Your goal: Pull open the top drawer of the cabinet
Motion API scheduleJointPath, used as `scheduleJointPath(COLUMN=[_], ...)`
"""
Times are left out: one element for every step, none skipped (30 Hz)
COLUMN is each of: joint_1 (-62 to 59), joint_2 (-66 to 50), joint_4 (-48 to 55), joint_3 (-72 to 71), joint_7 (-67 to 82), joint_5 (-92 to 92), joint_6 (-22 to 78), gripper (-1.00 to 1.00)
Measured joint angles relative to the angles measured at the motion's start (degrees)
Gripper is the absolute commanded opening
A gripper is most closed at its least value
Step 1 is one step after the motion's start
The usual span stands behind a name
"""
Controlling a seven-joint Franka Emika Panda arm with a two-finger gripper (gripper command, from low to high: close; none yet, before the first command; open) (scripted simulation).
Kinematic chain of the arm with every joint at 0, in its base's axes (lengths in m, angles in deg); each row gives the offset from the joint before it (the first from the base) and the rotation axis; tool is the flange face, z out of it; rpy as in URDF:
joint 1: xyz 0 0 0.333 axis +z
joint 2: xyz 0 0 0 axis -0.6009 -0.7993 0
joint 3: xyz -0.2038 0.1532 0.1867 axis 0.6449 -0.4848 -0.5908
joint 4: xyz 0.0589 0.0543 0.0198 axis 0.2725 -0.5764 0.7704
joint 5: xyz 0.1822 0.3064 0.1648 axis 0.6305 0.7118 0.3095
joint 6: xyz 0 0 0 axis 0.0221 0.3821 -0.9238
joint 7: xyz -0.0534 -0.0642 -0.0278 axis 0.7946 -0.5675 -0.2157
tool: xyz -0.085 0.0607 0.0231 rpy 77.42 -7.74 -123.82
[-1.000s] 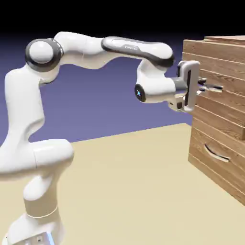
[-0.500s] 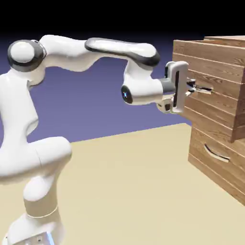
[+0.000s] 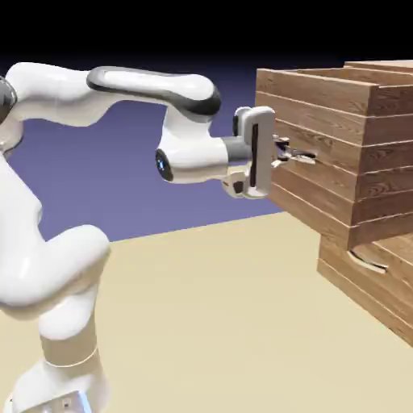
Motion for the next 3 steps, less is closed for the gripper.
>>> scheduleJointPath(joint_1=[2.08,4.15,6.24], joint_2=[-1.79,-3.58,-5.37], joint_4=[-1.75,-3.5,-5.25], joint_3=[1.47,2.93,4.4], joint_7=[-0.86,-1.72,-2.58], joint_5=[-0.81,-1.62,-2.43], joint_6=[-0.53,-1.06,-1.59], gripper=[1.0,1.0,1.0])
